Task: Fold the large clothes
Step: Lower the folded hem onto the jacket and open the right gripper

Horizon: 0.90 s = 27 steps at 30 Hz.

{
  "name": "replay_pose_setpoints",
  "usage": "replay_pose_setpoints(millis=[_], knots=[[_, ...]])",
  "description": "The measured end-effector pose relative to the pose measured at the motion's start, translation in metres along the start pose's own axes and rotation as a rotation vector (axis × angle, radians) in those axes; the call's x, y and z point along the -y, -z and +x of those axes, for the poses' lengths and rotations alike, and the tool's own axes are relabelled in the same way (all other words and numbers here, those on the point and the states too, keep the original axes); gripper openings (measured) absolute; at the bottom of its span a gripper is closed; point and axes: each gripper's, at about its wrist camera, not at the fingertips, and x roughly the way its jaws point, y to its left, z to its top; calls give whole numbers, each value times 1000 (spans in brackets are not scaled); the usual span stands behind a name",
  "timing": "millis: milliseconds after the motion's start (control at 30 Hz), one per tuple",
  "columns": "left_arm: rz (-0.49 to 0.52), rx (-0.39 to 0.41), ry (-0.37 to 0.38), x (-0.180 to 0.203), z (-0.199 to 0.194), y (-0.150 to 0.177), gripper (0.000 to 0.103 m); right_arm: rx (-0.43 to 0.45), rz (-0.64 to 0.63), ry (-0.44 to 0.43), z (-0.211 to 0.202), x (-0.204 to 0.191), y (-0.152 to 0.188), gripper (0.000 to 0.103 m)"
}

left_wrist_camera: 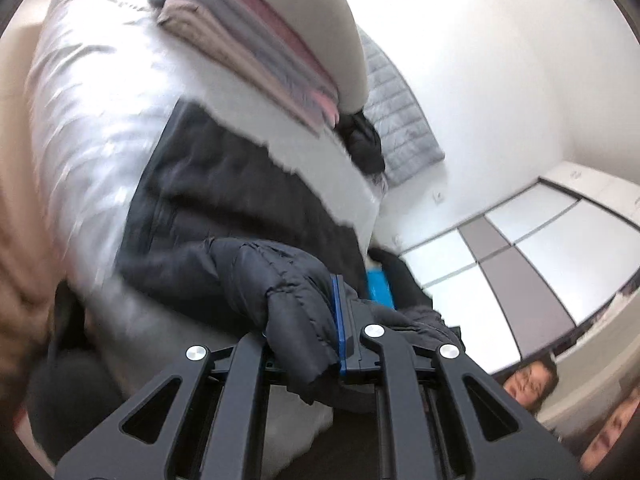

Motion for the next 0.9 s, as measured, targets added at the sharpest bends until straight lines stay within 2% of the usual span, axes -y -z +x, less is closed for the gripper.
replay_pose_setpoints(millis=[100,300,367,400,433,467,500,533,600,667,700,767,833,900], knots=[[-40,36,11,-10,36,-50,9,5,12,37,40,4,-47,11],[-136,92,-50,-57,126,-138,9,29,69,187,126,44,-136,11],[-156,98,-102,-79,165,-165,10,33,112,256,149,68,-155,18],[-165,95,-127,-88,178,-172,11,39,137,319,161,86,-165,24],[-195,81,-167,-104,198,-180,14,42,163,359,168,100,-171,35],[-245,63,-198,-123,217,-184,18,37,196,407,176,117,-175,39],[-290,51,-218,-141,232,-183,21,28,240,460,182,135,-177,40],[-316,52,-211,-152,240,-182,22,28,286,477,185,148,-178,40],[-362,52,-183,-168,249,-179,22,25,301,472,186,155,-178,43],[-390,44,-149,-164,244,-189,25,17,274,445,183,148,-179,61],[-392,76,-117,-161,237,-192,29,15,264,441,180,141,-178,64],[-399,142,-79,-153,223,-195,45,6,216,435,174,124,-169,69],[-397,196,-63,-144,212,-194,50,-18,145,407,175,101,-151,72],[-357,221,-73,-130,207,-194,54,-120,60,384,196,85,-127,75]])
